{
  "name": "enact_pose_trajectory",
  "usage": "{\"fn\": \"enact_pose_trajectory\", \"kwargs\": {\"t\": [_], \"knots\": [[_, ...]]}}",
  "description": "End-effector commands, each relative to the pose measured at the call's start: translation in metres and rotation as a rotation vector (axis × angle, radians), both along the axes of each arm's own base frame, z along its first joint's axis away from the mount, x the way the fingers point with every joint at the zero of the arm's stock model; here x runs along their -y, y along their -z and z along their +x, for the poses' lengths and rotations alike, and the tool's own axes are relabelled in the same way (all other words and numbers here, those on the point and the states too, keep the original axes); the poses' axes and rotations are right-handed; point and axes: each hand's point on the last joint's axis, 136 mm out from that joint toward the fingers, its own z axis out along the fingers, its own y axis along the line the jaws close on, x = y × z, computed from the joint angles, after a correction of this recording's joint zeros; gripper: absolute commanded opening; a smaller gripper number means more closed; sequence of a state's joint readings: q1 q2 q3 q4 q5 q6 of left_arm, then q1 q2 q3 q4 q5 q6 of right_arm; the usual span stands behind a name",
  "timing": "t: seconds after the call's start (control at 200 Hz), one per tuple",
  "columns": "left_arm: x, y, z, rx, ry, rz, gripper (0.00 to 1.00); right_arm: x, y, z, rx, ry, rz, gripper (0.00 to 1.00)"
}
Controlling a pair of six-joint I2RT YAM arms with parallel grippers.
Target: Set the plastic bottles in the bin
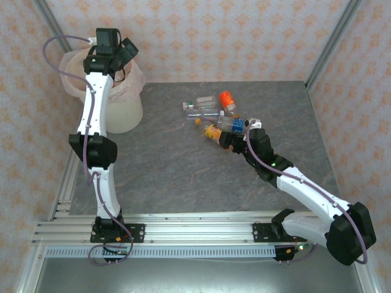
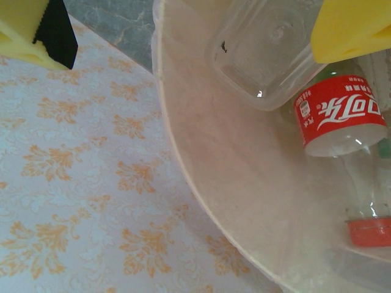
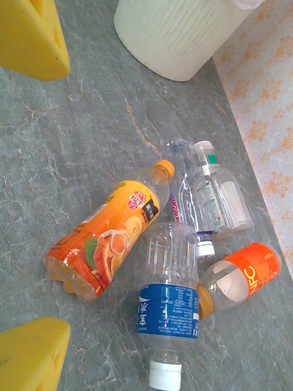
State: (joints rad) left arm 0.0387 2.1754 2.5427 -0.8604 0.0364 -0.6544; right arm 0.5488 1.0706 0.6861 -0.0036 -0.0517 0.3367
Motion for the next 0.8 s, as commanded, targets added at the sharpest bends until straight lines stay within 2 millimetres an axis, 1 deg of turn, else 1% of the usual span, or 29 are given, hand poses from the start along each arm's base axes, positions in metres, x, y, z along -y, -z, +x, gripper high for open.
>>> {"fn": "enact_pose_trajectory", "kwargs": {"t": [0.0,0.08,0.145,0.235,0.315,0.42,0.54,0.636,0.691,0.716,0.761,0.781,0.796], "knots": [[-0.007,0.044,-0.002,-0.132,-0.039,-0.053,1.00,0.003,-0.005,-0.001,0.019,0.003,0.000,1.00],[0.000,0.031,0.002,-0.089,-0.004,-0.081,1.00,0.003,-0.005,-0.001,0.018,0.004,0.000,0.99],[0.007,0.010,0.004,-0.026,0.031,-0.100,1.00,0.003,-0.004,-0.002,0.016,0.004,-0.003,0.99],[0.019,-0.025,0.002,0.071,0.091,-0.131,1.00,0.004,-0.005,-0.001,0.020,0.006,-0.005,0.99],[0.038,-0.049,-0.002,0.134,0.164,-0.155,1.00,0.004,-0.003,-0.001,0.017,0.009,-0.004,0.99],[0.066,-0.067,-0.013,0.157,0.247,-0.154,1.00,0.002,-0.005,0.002,0.015,0.019,0.025,0.99],[0.092,-0.075,-0.030,0.143,0.291,-0.089,1.00,-0.002,-0.009,0.005,0.010,0.017,0.044,0.99],[0.111,-0.075,-0.043,0.127,0.293,-0.045,1.00,-0.001,-0.010,0.007,0.007,0.018,0.033,0.99],[0.130,-0.070,-0.050,0.117,0.304,-0.021,1.00,0.000,-0.008,0.009,0.001,0.015,0.028,0.99],[0.139,-0.071,-0.055,0.119,0.311,-0.014,1.00,0.000,-0.007,0.009,-0.003,0.010,0.030,0.99],[0.154,-0.065,-0.061,0.110,0.319,0.008,1.00,0.001,-0.004,0.011,-0.019,0.006,0.035,0.99],[0.160,-0.060,-0.064,0.099,0.318,0.020,1.00,0.002,-0.001,0.013,-0.028,0.006,0.035,0.99],[0.166,-0.052,-0.064,0.084,0.321,0.029,1.00,0.004,0.000,0.014,-0.034,0.007,0.036,0.99]]}}
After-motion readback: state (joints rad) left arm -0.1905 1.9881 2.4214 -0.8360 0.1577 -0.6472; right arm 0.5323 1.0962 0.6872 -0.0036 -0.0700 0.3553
